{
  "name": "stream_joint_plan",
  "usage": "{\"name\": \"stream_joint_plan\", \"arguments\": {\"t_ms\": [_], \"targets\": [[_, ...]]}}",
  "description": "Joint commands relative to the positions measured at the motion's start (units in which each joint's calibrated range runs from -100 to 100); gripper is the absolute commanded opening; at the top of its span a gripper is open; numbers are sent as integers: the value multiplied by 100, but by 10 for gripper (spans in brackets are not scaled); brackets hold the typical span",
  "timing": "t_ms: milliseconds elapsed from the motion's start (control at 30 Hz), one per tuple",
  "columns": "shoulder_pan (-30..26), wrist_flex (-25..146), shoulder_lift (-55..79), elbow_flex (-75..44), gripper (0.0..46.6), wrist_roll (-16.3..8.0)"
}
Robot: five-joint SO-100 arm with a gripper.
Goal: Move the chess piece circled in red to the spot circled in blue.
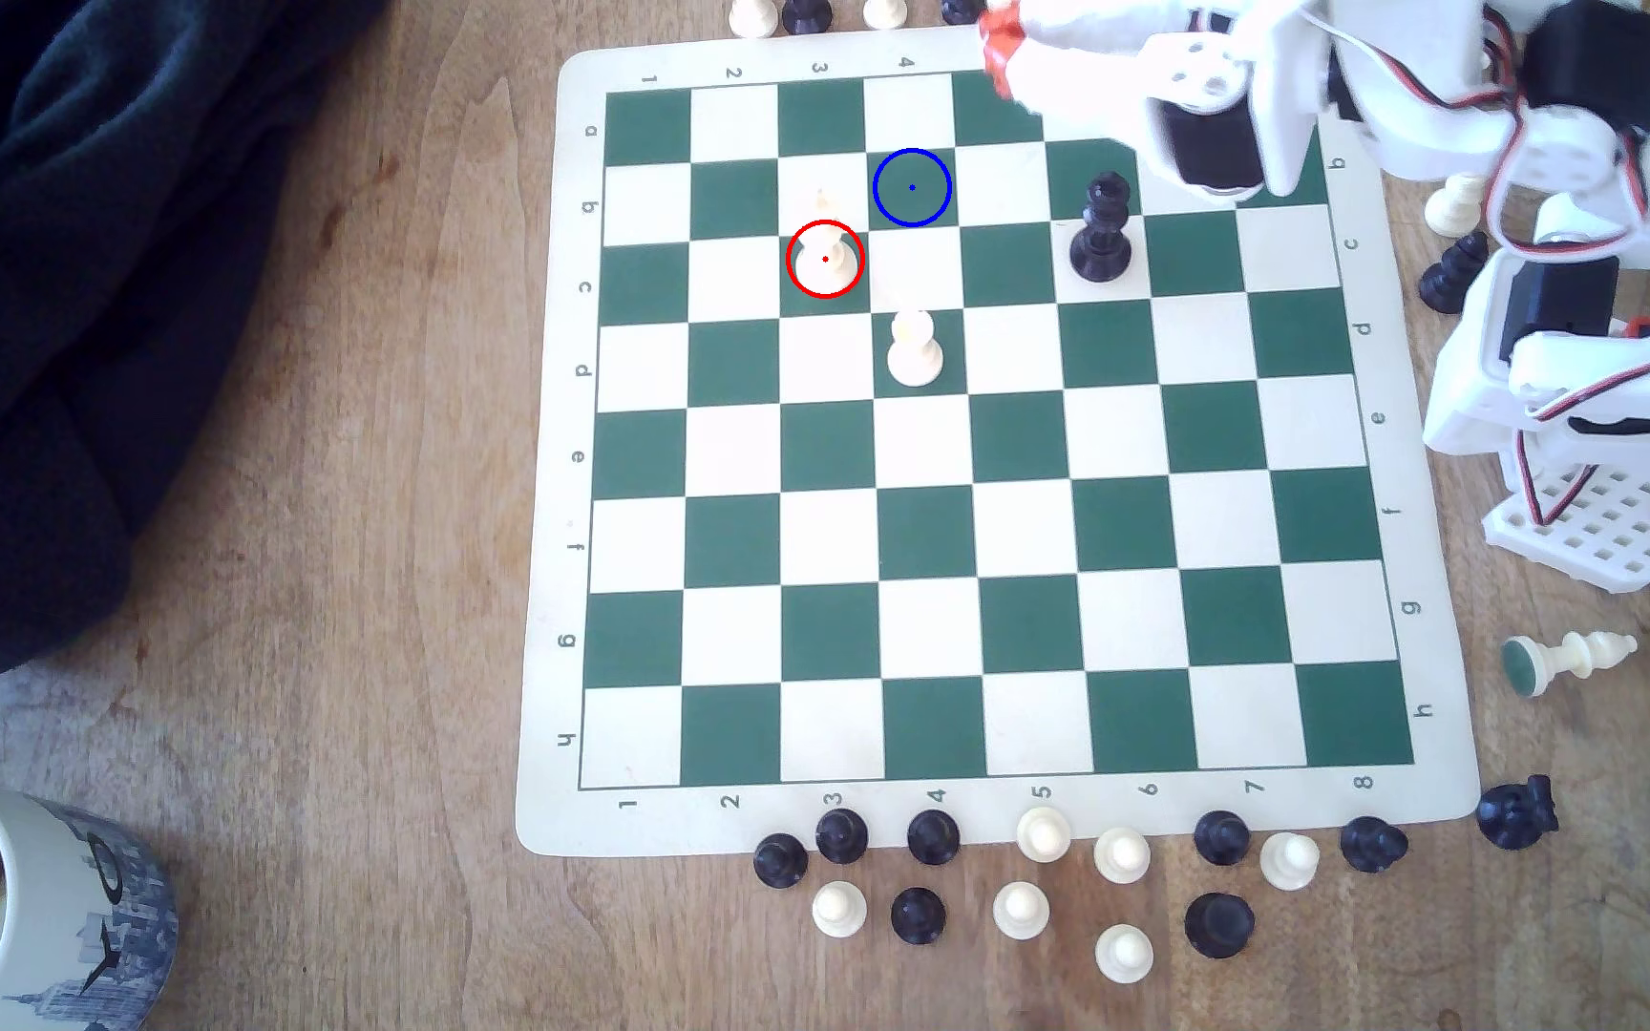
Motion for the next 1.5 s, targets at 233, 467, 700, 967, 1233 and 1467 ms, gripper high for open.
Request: {"name": "stream_joint_plan", "arguments": {"t_ms": [233,467,700,967,1233,1467], "targets": [[-44,2055,2933,-3767,54,-298],[-51,2817,4427,-5336,69,-518],[-145,2604,5063,-5200,126,-576],[89,2170,5658,-5209,170,-547],[35,1793,6354,-5318,168,-581],[35,1834,6710,-5463,172,-567]]}}
